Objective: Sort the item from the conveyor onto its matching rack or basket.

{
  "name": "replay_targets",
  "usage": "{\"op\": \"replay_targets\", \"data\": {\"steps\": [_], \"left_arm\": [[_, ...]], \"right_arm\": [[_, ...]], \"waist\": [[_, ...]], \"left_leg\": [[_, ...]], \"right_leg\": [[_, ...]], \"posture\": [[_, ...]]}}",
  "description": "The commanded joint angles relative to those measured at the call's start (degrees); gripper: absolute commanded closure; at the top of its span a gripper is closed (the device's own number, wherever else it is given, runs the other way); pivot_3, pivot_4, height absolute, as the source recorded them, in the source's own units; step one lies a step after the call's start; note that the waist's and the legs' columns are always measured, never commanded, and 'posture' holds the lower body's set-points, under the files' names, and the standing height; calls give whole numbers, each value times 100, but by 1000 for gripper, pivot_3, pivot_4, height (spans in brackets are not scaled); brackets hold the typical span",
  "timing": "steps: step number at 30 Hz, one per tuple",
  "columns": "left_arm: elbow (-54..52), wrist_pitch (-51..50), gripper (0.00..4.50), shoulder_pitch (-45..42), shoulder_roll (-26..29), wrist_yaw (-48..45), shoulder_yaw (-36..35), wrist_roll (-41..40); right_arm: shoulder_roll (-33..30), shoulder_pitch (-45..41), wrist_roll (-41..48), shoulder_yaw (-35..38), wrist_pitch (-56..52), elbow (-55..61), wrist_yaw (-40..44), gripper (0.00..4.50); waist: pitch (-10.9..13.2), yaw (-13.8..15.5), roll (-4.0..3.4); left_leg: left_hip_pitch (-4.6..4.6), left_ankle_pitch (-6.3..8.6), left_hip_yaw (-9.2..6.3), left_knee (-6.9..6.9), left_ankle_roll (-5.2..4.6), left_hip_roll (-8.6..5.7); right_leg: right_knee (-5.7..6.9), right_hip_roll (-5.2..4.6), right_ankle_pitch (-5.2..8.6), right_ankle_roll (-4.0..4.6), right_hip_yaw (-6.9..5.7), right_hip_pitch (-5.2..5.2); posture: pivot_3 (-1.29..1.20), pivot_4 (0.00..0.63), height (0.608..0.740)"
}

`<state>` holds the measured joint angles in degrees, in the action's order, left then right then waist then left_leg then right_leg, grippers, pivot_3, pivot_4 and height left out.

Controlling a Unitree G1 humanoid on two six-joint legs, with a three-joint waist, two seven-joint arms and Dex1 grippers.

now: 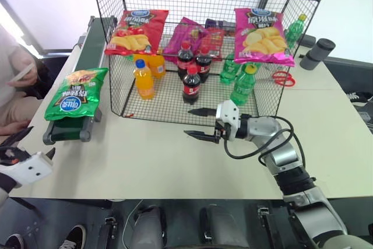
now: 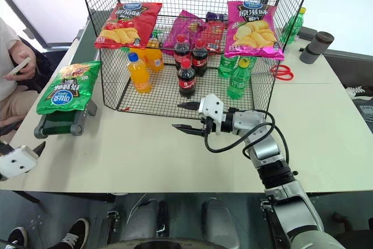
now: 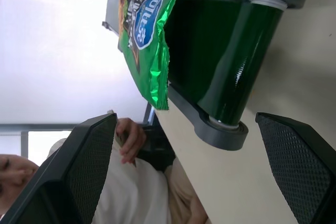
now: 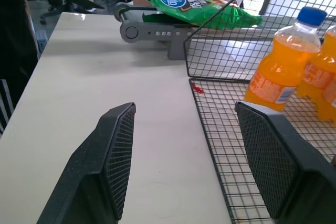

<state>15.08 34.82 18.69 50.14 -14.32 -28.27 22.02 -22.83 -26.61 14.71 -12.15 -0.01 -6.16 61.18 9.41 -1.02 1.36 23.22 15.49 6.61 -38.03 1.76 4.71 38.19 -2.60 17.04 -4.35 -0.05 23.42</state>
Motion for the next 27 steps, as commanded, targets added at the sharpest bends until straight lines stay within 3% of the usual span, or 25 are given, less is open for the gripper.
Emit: {"op": "replay_targets", "data": {"steps": [1, 12, 19, 23, 26, 27], "left_arm": [[-16, 103, 0, -220, 154, 187, 90, -10], [127, 79, 0, -481, 287, 406, 410, 63], [195, 55, 0, -589, 309, 488, 557, 97], [220, 19, 0, -718, 312, 551, 703, 176], [255, 29, 0, -807, 310, 496, 849, 117], [277, 36, 240, -821, 303, 439, 877, 35]], "right_arm": [[-49, 142, 115, -132, -163, 478, 197, 1368], [-4, 325, 895, -142, -1423, 1317, 394, 1368], [17, 265, 1039, -7, -1671, 1329, 258, 1368], [-32, 235, 1338, 90, -1958, 1353, 404, 136], [-27, 239, 1168, 60, -1892, 1388, 237, 58], [-31, 239, 1125, 44, -1842, 1396, 225, 20]], "waist": [[-1, 2, 1], [-1, 2, 1], [-1, 12, 2], [-1, 12, 2], [-2, 11, 2], [-2, 8, 3]], "left_leg": [[1, 0, 0, 0, 0, 0], [4, 0, -1, 1, 0, 2], [5, 0, 0, 1, 0, 1], [5, 0, 0, 1, 0, 1], [5, 0, -1, 1, 0, 1], [5, 0, 0, 1, 0, 1]], "right_leg": [[0, 0, 0, 0, 0, 2], [1, 2, 0, 0, 0, 4], [0, 0, 0, 0, 0, 4], [1, 1, -1, 0, 0, 6], [1, 3, -1, -1, -1, 6], [1, 3, -1, -1, 0, 6]], "posture": [[0, 150, 740], [0, 150, 740], [0, 150, 740], [0, 150, 740], [0, 150, 740], [0, 150, 740]]}}
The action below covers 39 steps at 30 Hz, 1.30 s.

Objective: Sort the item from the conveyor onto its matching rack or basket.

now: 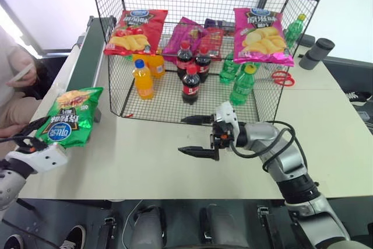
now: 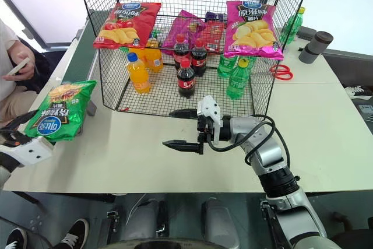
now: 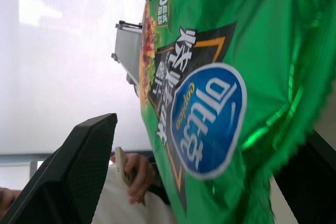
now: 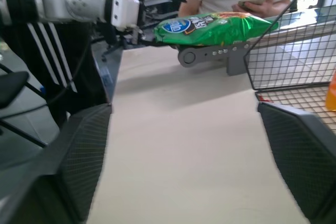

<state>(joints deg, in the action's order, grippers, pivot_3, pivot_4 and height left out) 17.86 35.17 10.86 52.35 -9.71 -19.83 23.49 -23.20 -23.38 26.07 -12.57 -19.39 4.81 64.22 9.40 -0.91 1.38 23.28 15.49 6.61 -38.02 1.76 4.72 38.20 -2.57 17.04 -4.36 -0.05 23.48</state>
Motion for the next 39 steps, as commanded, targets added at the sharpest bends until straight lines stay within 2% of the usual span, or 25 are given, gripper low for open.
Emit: {"op": "replay_targets", "data": {"steps": [1, 3, 7, 8, 10, 14, 16, 19, 21, 22, 25, 27, 30, 33, 37, 39], "left_arm": [[6, -8, 482, -41, 84, -48, 48, -150], [-15, -2, 1136, -29, 94, -21, 57, -149], [-45, 24, 3093, -14, 95, -24, 56, -182], [-61, 16, 3792, -5, 85, -25, 47, -194], [-109, 34, 4454, 14, 77, 20, 17, -178], [-321, -8, 4454, 71, 71, -25, -120, -332], [-505, -26, 4454, 111, 43, -163, -278, -716], [-907, -85, 4454, 124, -57, -575, -557, -1820], [-1403, -314, 4454, 230, -58, -1332, -693, -3166], [-1593, -350, 4454, 309, -5, -1664, -753, -3582], [-2348, -1106, 4454, 709, 178, -3119, -1065, -5352], [-2757, -1957, 4454, 918, 235, -3930, -1422, -6614], [-3112, -3260, 4454, 1026, 322, -4460, -1819, -7910], [-3792, -5156, 4454, 1126, 447, -4501, -1595, -9833], [-3901, -6703, 4454, 476, 467, -4945, -567, -10924], [-3624, -7124, 4454, 19, 324, -5194, -280, -11038]], "right_arm": [[25, -87, 1, 100, 122, 305, -94, 0], [35, -91, 121, 135, 24, 349, -101, 0], [30, -75, 46, 117, 136, 341, -129, 0], [33, -72, 43, 116, 141, 338, -134, 0], [33, -76, 21, 109, 182, 324, -135, 0], [51, -80, -55, 100, 318, 276, -179, 0], [41, -78, -141, 98, 452, 229, -187, 0], [7, -70, -189, 129, 531, 166, -194, 0], [-25, -55, -188, 182, 573, 114, -174, 0], [-49, -49, -207, 200, 609, 79, -168, 0], [-135, -55, -179, 318, 691, -34, -143, 0], [-234, -58, -111, 445, 682, -79, -79, 0], [-394, -15, 45, 664, 593, -100, 36, 0], [-785, 133, 452, 975, 140, 38, 334, 0], [-1335, 379, 1151, 1372, -750, 360, 553, 0], [-1563, 499, 1471, 1485, -1219, 458, 636, 0]], "waist": [[0, -4, 0], [0, -8, 0], [0, -2, 0], [0, -1, 0], [0, 0, 0], [0, 1, 0], [0, 0, 0], [0, -2, 1], [0, -5, 1], [0, -6, 1], [1, -12, -1], [3, -23, -4], [3, -19, -3], [3, 18, -4], [5, 26, -7], [5, -4, -6]], "left_leg": [[0, 0, 0, 0, 0, 0], [1, 0, 0, 0, 0, 0], [2, 0, 0, 0, 0, 0], [2, 0, 0, 0, 0, 0], [1, 0, 0, 0, 0, 0], [2, 0, 0, 0, 0, 0], [2, 0, 0, 0, 0, 0], [2, 0, -1, 0, 0, 0], [3, 0, -3, 0, 0, 1], [3, 0, -5, 0, 0, 2], [2, 0, -12, 0, 1, 2], [2, 0, -11, 0, 1, 2], [1, -1, -10, -2, 1, -1], [-1, -1, -16, -3, 2, -3], [-3, 0, -32, -6, -2, -15], [-5, 0, -35, -7, -1, -22]], "right_leg": [[0, 0, 0, 0, 0, 0], [0, 0, 0, 0, 0, 1], [0, 0, 0, 0, 0, 1], [0, 0, 0, 0, 0, 1], [0, 0, 0, 0, 0, 1], [0, 0, 0, 0, 0, 1], [0, 0, 0, 0, 0, 1], [0, -2, 0, 0, 0, 1], [0, -3, 0, 0, 0, 1], [0, -8, 0, 0, 0, 0], [-1, -10, 0, 0, 1, -1], [-1, -6, 0, 0, 1, -1], [-1, 4, 0, 0, -1, -3], [-1, 6, 1, 0, -1, -11], [-8, -3, 1, -1, 0, -19], [-6, 9, 1, 0, 0, -19]], "posture": [[0, 150, 740], [0, 150, 740], [0, 150, 740], [0, 150, 740], [0, 150, 740], [0, 150, 740], [0, 150, 740], [0, 150, 740], [0, 150, 740], [0, 150, 740], [0, 150, 740], [0, 150, 740], [0, 150, 740], [0, 150, 740], [0, 150, 740], [0, 150, 740]]}}
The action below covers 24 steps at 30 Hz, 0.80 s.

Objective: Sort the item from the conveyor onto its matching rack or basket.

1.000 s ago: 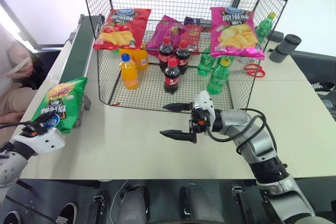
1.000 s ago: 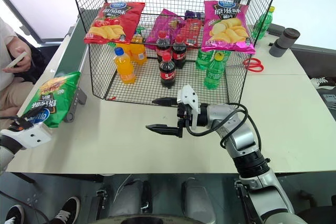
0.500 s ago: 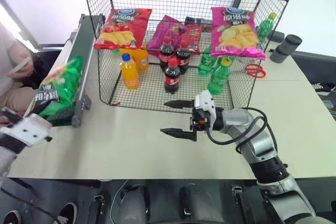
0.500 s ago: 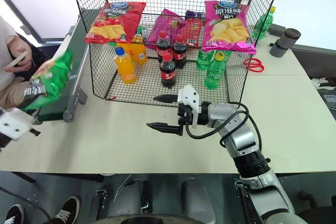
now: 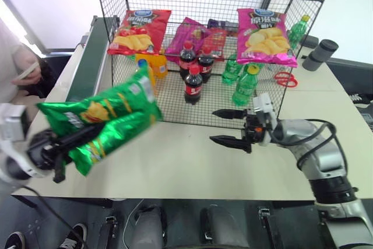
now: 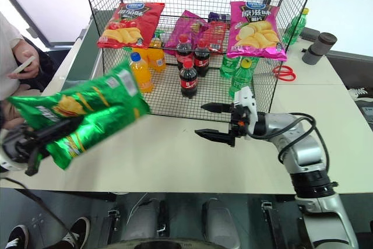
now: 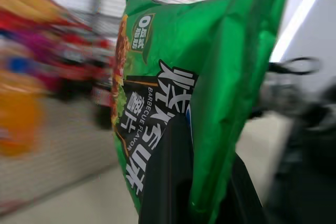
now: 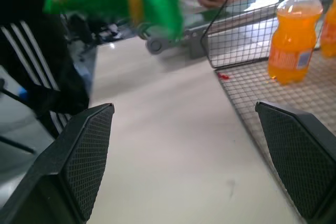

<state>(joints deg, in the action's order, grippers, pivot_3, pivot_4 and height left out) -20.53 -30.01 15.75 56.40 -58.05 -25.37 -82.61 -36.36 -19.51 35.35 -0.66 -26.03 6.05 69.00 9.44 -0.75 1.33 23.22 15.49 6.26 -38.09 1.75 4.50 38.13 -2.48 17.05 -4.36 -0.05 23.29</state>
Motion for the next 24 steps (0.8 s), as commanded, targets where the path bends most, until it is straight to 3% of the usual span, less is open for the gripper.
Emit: {"op": "replay_targets", "data": {"steps": [1, 4, 10, 24], "left_arm": [[462, -872, 4454, -800, -179, -433, 481, -532], [1307, -1549, 4454, -1991, -649, -563, 1027, -640], [1840, -2547, 4454, -3216, -1047, -1381, 1851, -9], [2237, -2867, 4454, -3991, -1883, -2151, 2228, 1190]], "right_arm": [[-412, 206, 787, 378, -904, 386, 238, 0], [-782, 417, 1511, 709, -1865, 599, 162, 0], [-728, 507, 2216, 1092, -2523, 1018, -356, 0], [-731, 238, 3441, 1043, -3655, 1158, -542, 0]], "waist": [[2, -13, -7], [5, 7, -12], [2, -19, -3], [2, 10, -3]], "left_leg": [[-2, 0, -1, 0, 0, 2], [-5, -3, -1, 1, 4, -1], [4, -3, -16, -1, 4, 0], [15, -3, -26, -2, 4, -6]], "right_leg": [[2, 4, 0, 0, 1, 1], [5, 14, 1, 2, 0, -3], [1, 19, 0, 0, 6, 4], [-3, 15, 0, 0, 5, 7]], "posture": [[0, 150, 740], [0, 150, 740], [0, 150, 740], [0, 150, 740]]}}
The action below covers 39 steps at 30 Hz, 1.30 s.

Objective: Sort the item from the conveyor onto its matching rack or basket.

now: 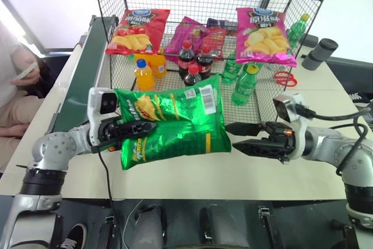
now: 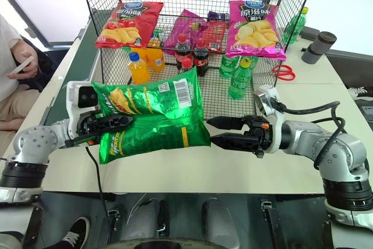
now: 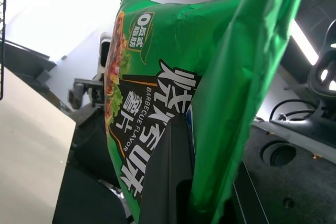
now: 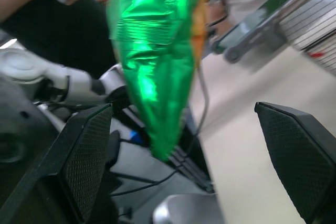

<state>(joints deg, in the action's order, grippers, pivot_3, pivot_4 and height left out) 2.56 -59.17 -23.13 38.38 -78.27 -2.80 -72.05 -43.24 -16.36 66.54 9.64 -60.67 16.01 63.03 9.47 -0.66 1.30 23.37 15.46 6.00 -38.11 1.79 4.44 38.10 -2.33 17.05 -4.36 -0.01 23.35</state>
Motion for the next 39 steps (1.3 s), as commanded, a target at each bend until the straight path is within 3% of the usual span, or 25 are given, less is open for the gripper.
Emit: {"op": "replay_targets", "data": {"steps": [1, 20, 23, 28, 30, 32, 35, 39], "left_arm": [[-104, 48, 4454, -90, -97, -187, -13, 220], [-170, 565, 4454, -80, -617, -297, -14, 1148], [-199, 757, 4500, -58, -701, -306, -11, 1314], [-267, 1023, 4500, 20, -796, -330, -8, 1529], [-299, 1142, 4500, 59, -842, -309, -22, 1611], [-246, 964, 4500, 53, -811, -291, -39, 1538], [-236, 1148, 3529, 118, -799, -218, -105, 1696], [-212, 1092, 1583, 195, -697, -144, -241, 1637]], "right_arm": [[-31, -92, 249, -46, -172, 179, 41, 0], [581, -497, 393, -521, -739, 118, -939, 0], [664, -522, 284, -589, -720, 111, -1006, 799], [735, -540, 110, -671, -589, 86, -1046, 3266], [743, -536, 69, -692, -563, 72, -1029, 4050], [739, -548, 11, -705, -519, 65, -1013, 4205], [778, -598, -197, -640, -280, 37, -1064, 4205], [680, -658, -523, -597, 60, 48, -995, 4208]], "waist": [[0, -1, 0], [0, -1, 0], [0, -2, 0], [0, -4, 0], [0, -5, 0], [0, -5, 0], [0, -6, 0], [0, -9, 0]], "left_leg": [[0, 0, -1, 0, 0, 0], [3, 0, -5, -1, -1, -1], [3, 0, -5, -1, -1, -1], [3, 0, -5, -1, -1, -1], [3, 0, -5, -1, -1, -1], [4, 0, -6, -1, -1, 0], [4, 0, -6, -1, -1, 0], [4, 0, -6, -1, -1, 0]], "right_leg": [[0, 0, 0, 0, 0, 0], [0, -2, 0, 0, -1, 2], [1, -2, 0, 0, -1, 2], [1, -1, 0, -1, -1, 2], [1, -1, 0, 0, -1, 2], [0, -1, 0, 0, -1, 2], [0, -1, 0, 0, -1, 2], [0, -1, 0, -1, -1, 3]], "posture": [[0, 150, 740], [0, 150, 740], [0, 150, 740], [0, 150, 740], [0, 150, 740], [0, 150, 740], [0, 150, 740], [0, 150, 740]]}}
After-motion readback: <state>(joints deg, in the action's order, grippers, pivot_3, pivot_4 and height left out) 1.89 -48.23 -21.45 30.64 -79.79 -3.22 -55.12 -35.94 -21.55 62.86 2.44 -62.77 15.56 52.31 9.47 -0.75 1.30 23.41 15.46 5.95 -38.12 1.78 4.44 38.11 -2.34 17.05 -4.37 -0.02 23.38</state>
